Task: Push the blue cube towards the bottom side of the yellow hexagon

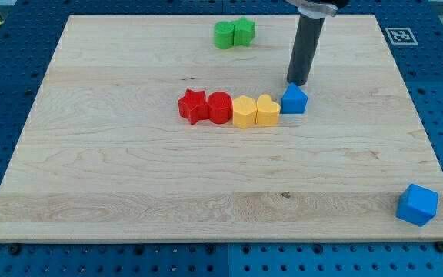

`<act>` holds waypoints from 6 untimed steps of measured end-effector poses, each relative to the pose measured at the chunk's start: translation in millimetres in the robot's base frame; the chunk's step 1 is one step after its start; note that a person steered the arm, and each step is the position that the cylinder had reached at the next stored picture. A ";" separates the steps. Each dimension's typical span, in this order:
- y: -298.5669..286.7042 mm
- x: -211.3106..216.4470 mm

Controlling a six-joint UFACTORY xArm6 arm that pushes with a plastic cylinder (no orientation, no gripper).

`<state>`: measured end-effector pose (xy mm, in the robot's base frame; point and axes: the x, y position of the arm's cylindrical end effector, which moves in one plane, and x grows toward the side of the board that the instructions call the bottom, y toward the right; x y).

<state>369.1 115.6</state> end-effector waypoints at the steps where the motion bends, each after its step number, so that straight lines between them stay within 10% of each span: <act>1: -8.7 11.0; 4: -17.1 28.3; 6: 132.2 41.6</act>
<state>410.7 247.9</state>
